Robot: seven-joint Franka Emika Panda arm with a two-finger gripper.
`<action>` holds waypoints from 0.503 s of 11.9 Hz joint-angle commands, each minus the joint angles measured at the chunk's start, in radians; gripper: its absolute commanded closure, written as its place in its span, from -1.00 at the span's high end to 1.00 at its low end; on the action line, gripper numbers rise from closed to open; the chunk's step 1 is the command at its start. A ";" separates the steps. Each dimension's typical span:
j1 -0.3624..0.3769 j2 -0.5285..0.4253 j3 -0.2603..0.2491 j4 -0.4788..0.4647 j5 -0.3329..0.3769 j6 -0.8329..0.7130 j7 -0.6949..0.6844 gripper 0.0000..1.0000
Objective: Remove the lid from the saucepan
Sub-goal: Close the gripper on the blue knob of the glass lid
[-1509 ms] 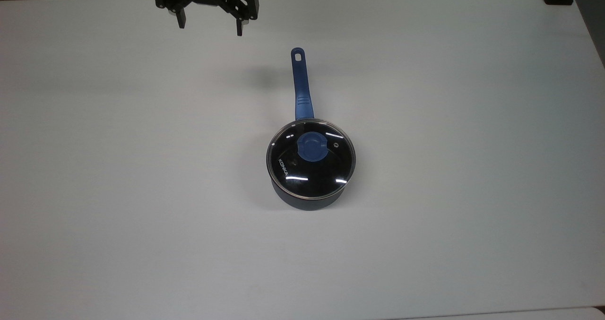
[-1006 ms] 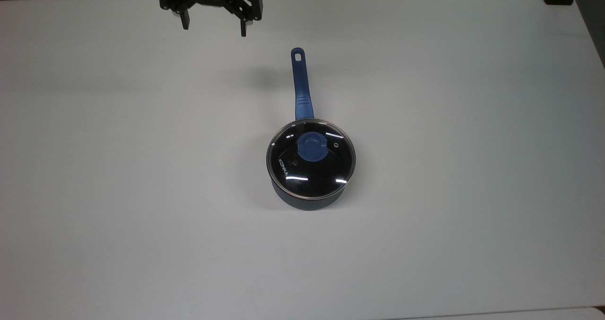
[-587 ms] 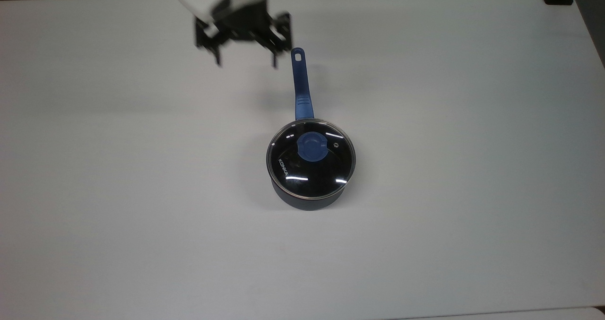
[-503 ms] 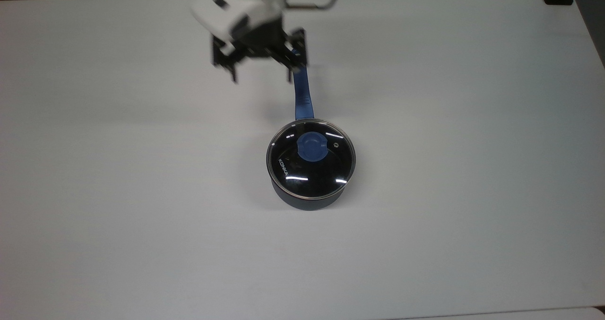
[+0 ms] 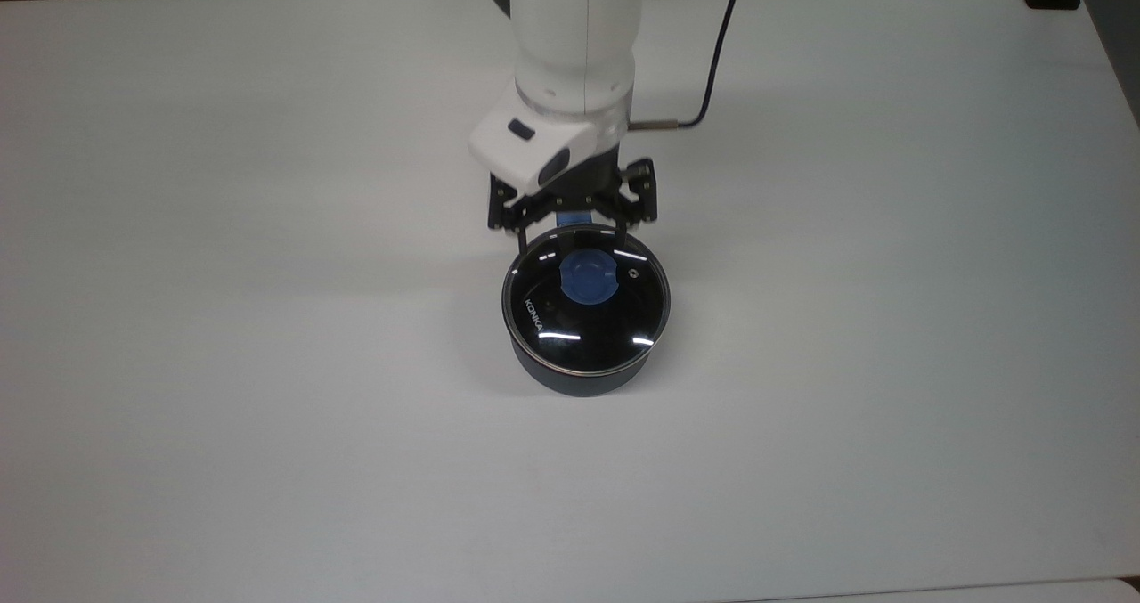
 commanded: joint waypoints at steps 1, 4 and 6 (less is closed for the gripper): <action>0.028 0.068 -0.006 0.048 0.009 0.078 0.069 1.00; 0.045 0.083 -0.006 0.048 0.008 0.081 0.068 1.00; 0.044 0.083 -0.006 0.048 0.006 0.079 0.059 0.41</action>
